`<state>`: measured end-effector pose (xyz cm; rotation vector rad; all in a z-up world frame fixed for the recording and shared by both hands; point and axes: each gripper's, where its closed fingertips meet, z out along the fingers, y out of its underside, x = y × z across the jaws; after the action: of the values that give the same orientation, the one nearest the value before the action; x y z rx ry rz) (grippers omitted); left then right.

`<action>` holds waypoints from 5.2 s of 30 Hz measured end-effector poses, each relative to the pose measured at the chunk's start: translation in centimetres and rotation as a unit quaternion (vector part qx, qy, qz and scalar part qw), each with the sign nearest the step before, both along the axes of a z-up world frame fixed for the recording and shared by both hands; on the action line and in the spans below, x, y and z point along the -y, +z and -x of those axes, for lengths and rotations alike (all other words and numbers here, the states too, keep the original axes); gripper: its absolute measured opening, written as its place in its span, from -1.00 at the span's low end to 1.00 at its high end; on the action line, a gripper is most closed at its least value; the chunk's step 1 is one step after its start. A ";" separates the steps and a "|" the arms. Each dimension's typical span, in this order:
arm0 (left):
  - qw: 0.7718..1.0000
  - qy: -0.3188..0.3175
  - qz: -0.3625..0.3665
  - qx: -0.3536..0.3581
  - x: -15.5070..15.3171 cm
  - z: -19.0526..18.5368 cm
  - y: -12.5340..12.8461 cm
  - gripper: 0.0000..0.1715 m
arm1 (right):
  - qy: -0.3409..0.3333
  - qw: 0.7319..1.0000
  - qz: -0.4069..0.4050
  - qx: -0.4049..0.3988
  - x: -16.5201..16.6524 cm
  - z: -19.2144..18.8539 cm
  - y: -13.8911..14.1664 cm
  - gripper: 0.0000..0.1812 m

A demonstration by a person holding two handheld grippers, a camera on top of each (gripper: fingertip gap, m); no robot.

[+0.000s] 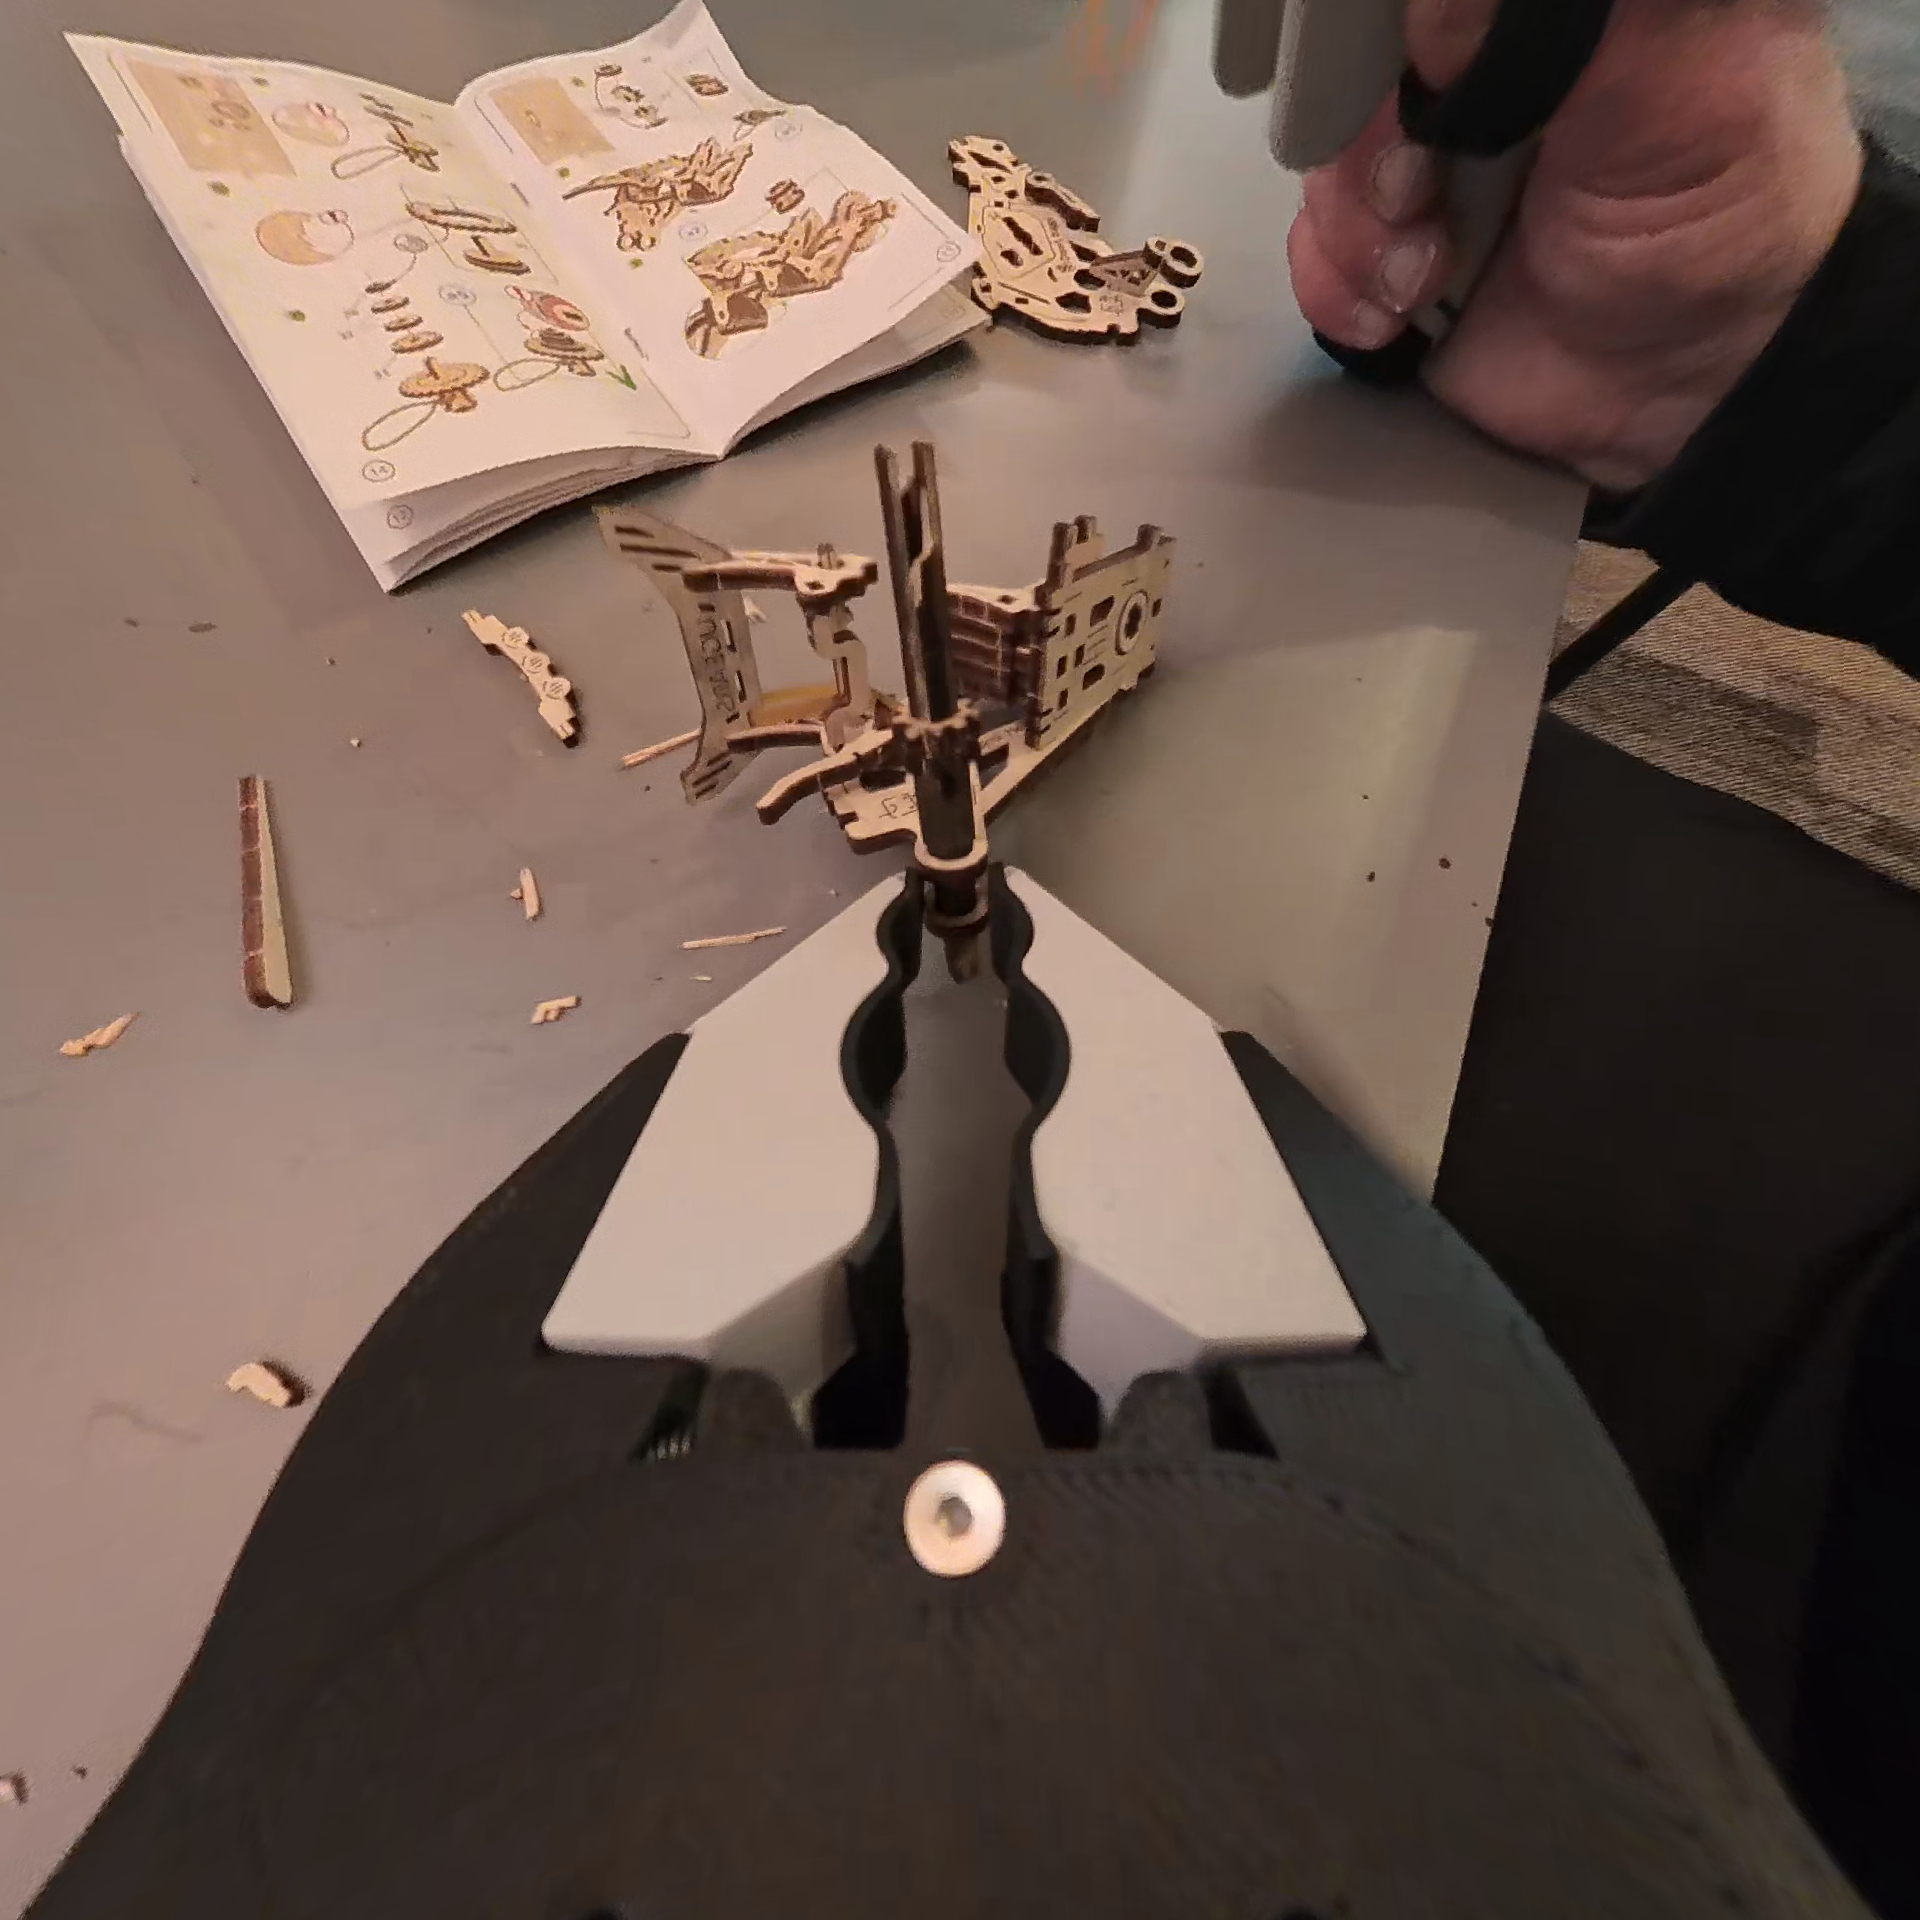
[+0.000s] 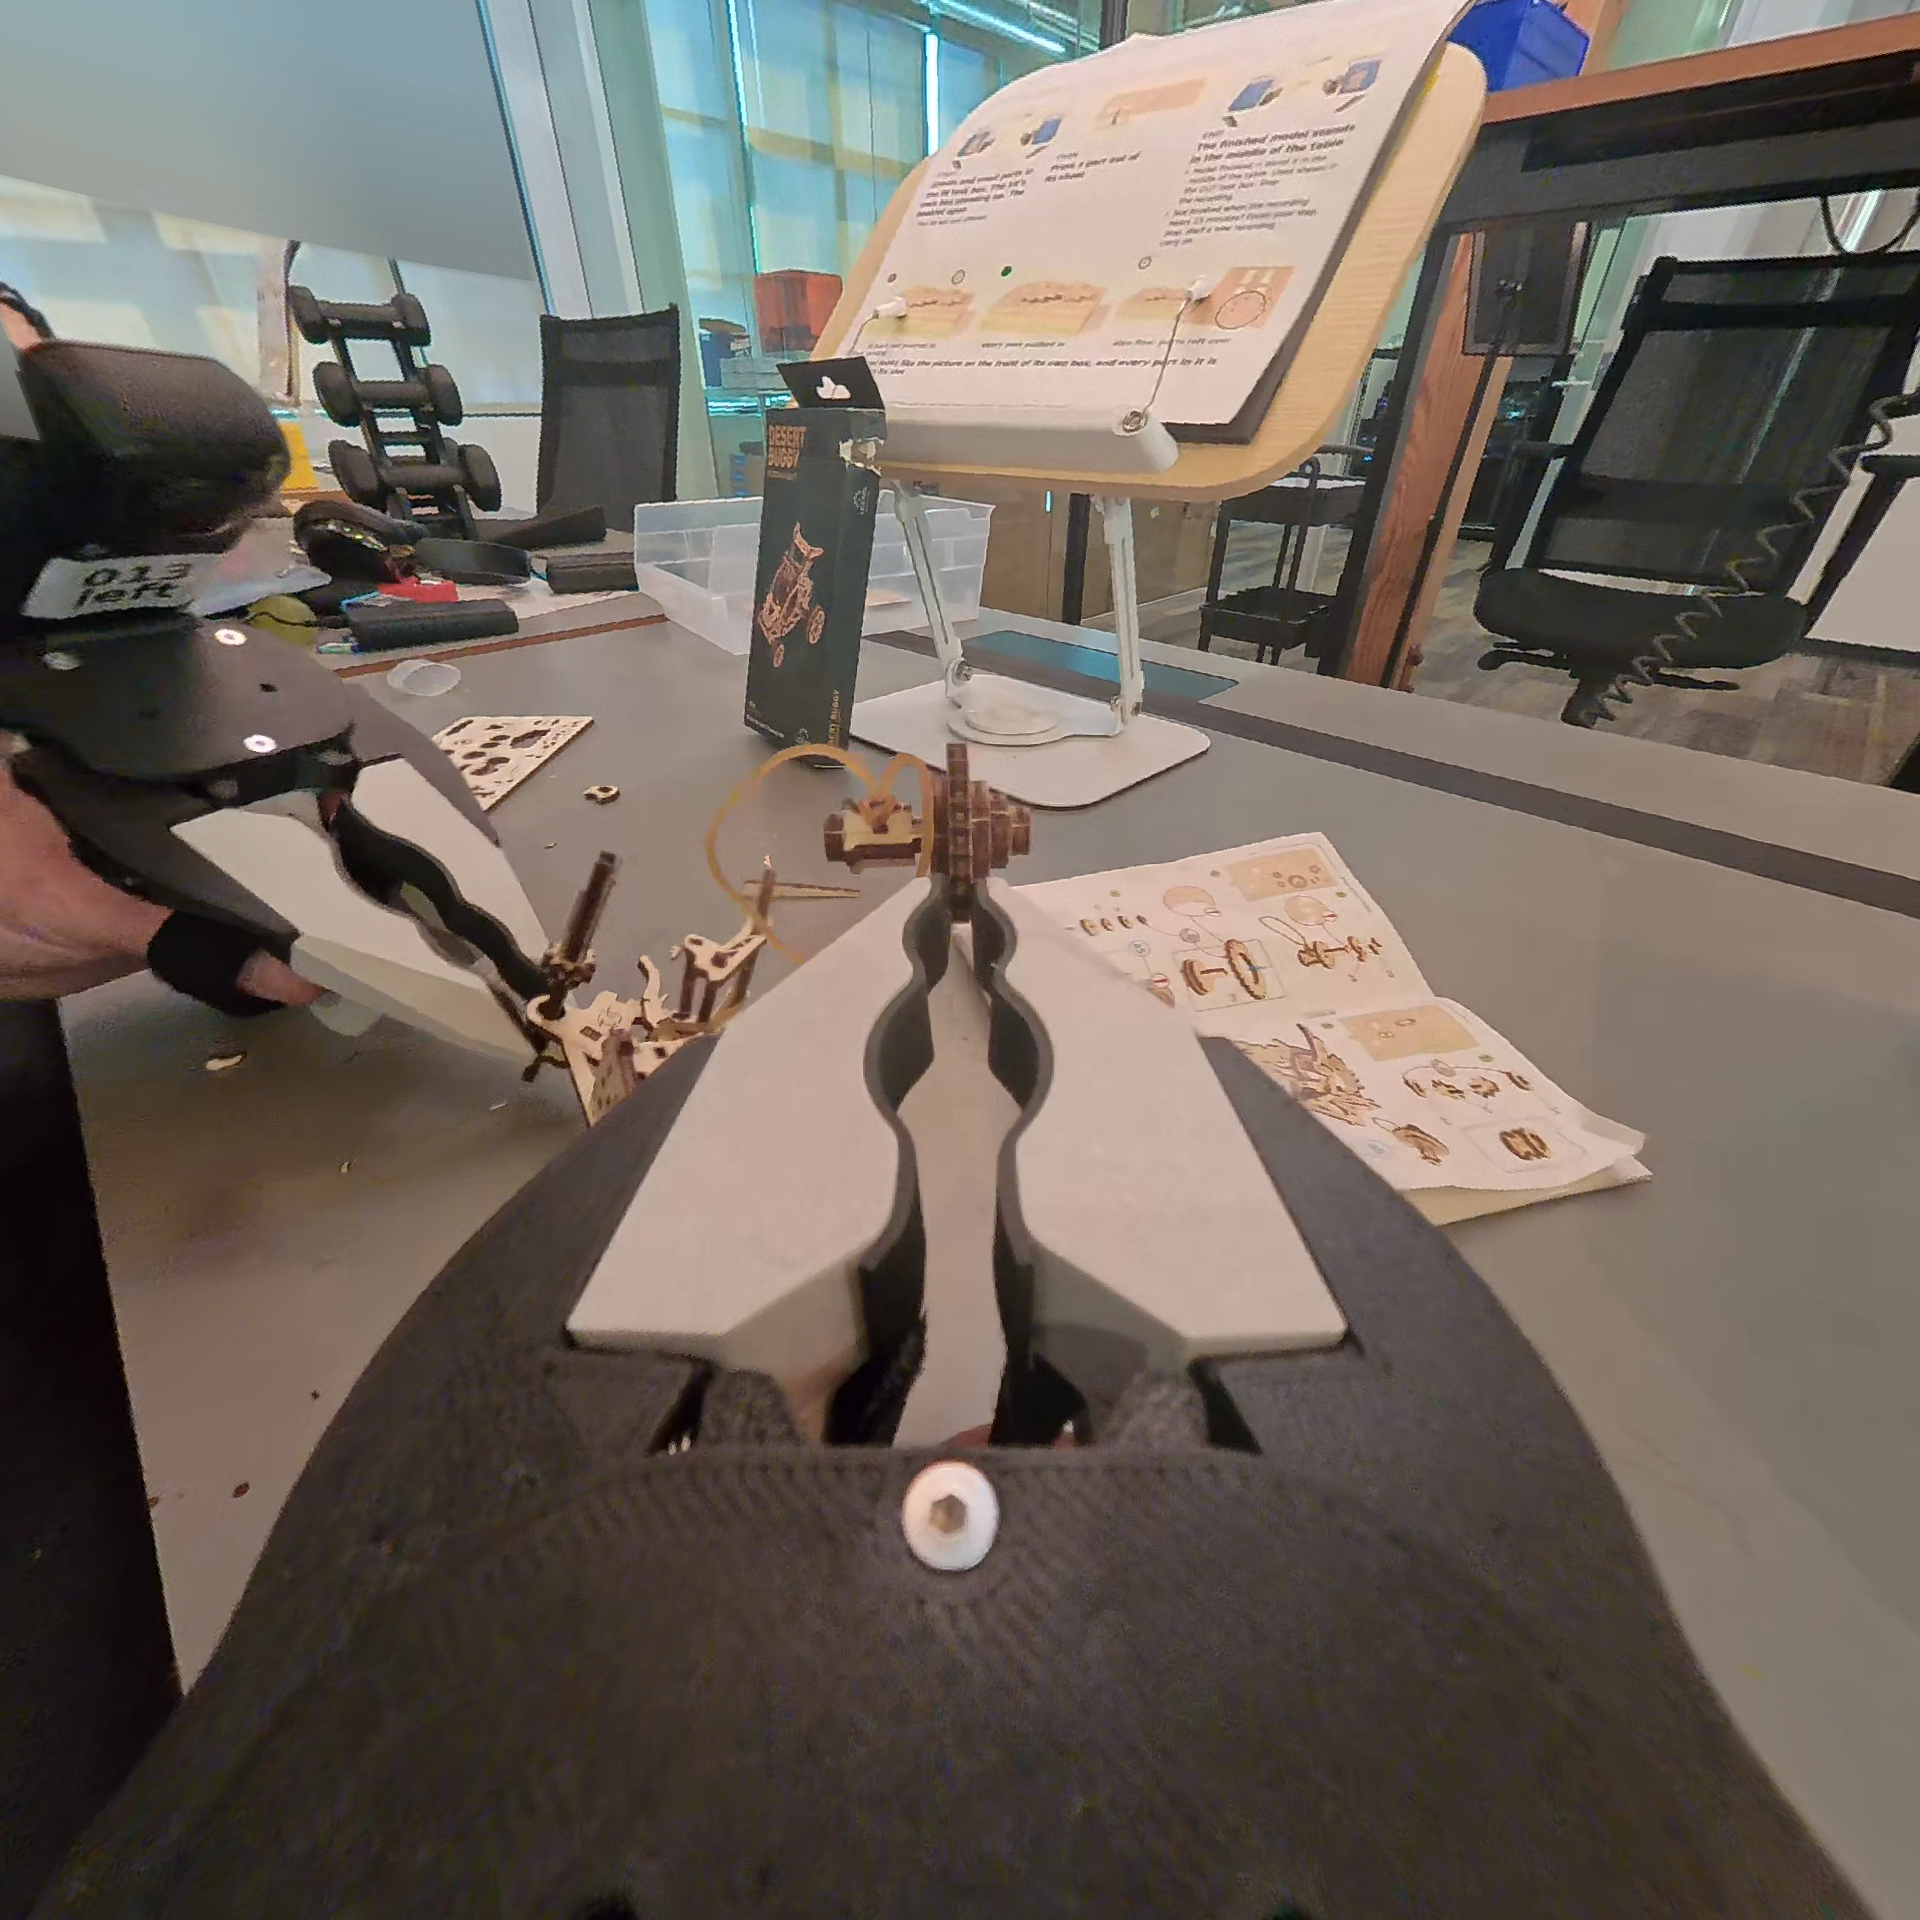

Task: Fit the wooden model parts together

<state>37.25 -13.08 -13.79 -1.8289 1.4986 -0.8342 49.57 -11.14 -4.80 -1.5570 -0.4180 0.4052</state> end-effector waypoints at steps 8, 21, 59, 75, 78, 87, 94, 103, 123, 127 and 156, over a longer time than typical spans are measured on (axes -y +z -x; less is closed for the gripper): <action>1.000 -0.009 0.021 -0.009 -0.6 0.0 0.0 -0.89 | 0.076 0.993 0.071 -0.054 0.9 2.0 -0.8 -1.00; 0.999 -0.013 0.026 -0.013 -0.6 0.7 -0.2 -0.65 | 0.133 0.968 0.199 -0.070 1.1 4.7 -2.1 -1.00; 0.986 -0.095 0.138 0.013 5.2 1.8 1.4 -1.00 | 0.155 0.942 0.258 0.147 6.7 11.2 -7.4 -1.00; 0.996 -0.053 0.078 0.002 0.4 3.5 2.2 -1.00 | 0.125 0.959 0.210 0.146 5.5 11.3 -5.8 -1.00; 0.996 -0.049 0.074 0.005 -0.5 3.7 2.4 -1.00 | 0.122 0.960 0.203 0.148 5.4 11.3 -5.7 -1.00; 0.995 -0.083 0.059 0.003 -0.4 2.9 2.8 -1.00 | 0.121 0.959 0.191 0.171 4.9 10.9 -5.5 -1.00; 0.990 -0.128 0.048 -0.042 2.6 2.9 0.5 -1.00 | 0.129 0.940 0.210 0.235 5.1 11.4 -8.1 -1.00; 0.988 -0.141 0.042 -0.051 3.4 2.7 -0.4 -1.00 | 0.139 0.932 0.214 0.259 5.5 11.7 -9.3 -0.94; 0.986 -0.160 0.035 -0.032 4.0 2.4 0.4 -1.00 | 0.170 0.940 0.212 0.206 5.4 12.1 -7.8 -1.00; 0.987 -0.159 0.014 -0.020 3.8 2.2 0.8 -0.98 | 0.177 0.935 0.214 0.220 5.8 11.7 -8.0 -0.92; 0.923 -0.314 -0.197 -0.104 5.2 1.2 0.8 -0.76 | 0.275 0.913 0.223 0.203 7.5 13.5 -9.0 -0.85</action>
<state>36.08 -18.29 -13.04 -1.1696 2.2583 -0.5542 36.10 -18.61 -13.76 -1.9664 -1.1686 0.6414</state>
